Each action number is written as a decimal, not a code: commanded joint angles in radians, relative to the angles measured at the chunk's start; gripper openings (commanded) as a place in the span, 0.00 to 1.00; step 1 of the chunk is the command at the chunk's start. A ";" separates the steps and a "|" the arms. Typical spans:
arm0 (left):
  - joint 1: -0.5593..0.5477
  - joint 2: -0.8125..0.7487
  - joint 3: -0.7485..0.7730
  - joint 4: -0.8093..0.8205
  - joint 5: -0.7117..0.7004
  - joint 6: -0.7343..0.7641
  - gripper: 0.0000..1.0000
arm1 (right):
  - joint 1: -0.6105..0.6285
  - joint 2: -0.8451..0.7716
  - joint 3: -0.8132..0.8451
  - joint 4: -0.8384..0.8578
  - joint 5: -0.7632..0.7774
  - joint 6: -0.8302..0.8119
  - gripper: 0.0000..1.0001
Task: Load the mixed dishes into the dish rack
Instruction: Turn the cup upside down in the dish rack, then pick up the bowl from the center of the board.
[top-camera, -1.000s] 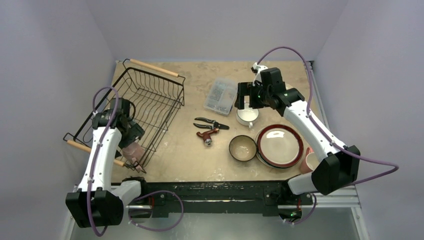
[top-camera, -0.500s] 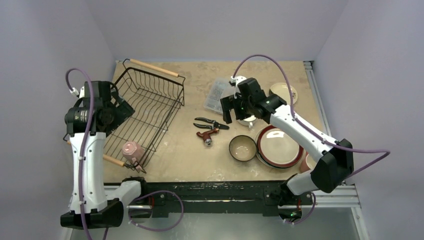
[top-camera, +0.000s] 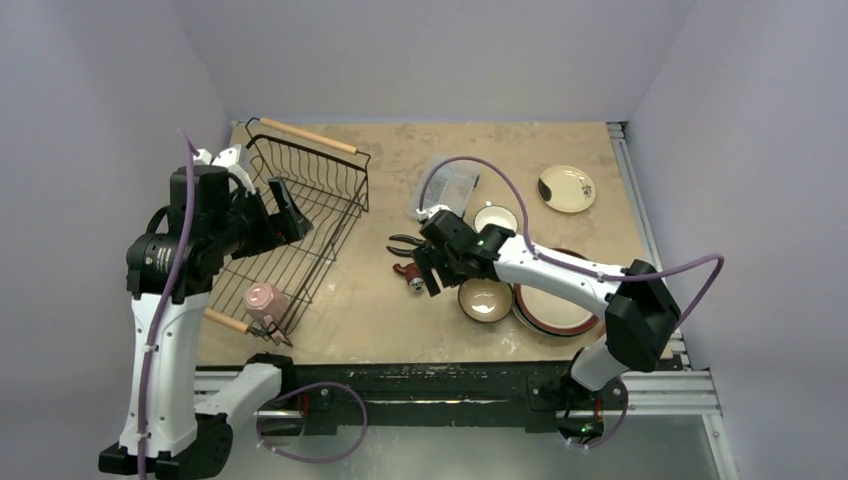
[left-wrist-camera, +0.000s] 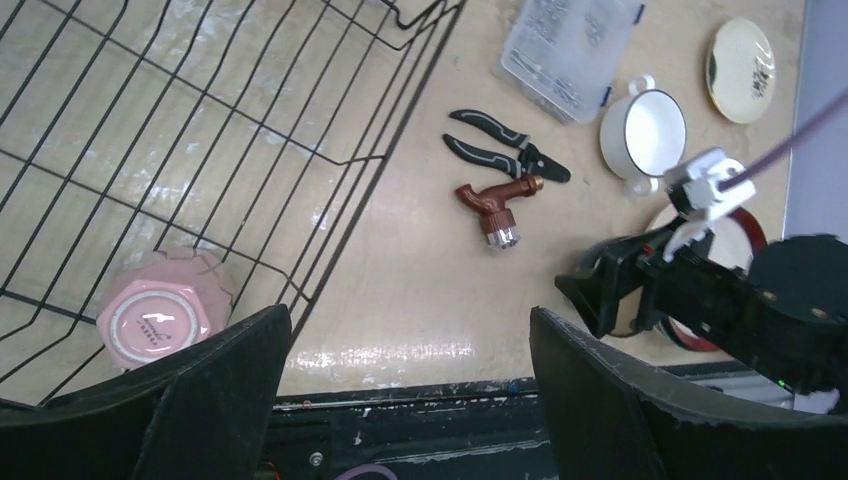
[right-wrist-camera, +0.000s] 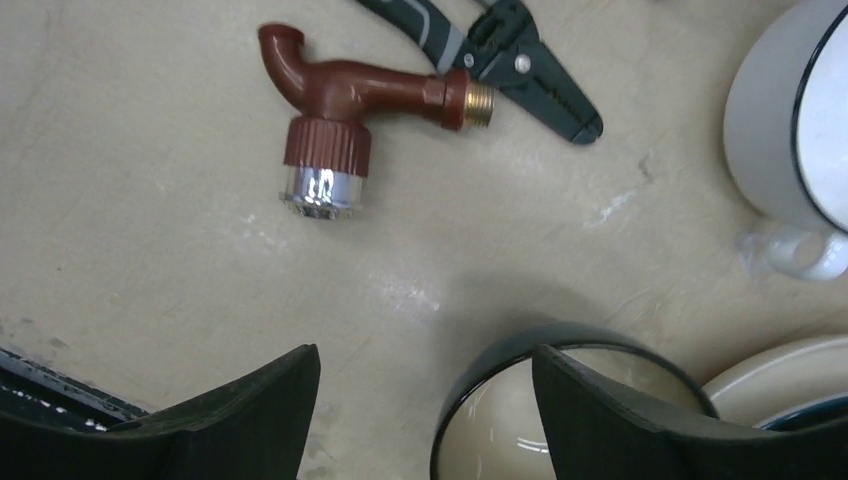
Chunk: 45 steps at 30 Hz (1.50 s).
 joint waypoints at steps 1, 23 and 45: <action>-0.075 -0.056 0.015 0.016 0.040 0.075 0.88 | 0.020 -0.003 -0.063 -0.057 0.115 0.179 0.74; -0.269 0.026 0.192 -0.021 -0.045 0.022 0.88 | 0.093 -0.143 -0.187 0.112 0.135 0.067 0.00; -0.142 0.128 -0.152 0.587 0.650 -0.734 0.87 | 0.070 -0.344 0.134 0.583 -0.423 -0.389 0.00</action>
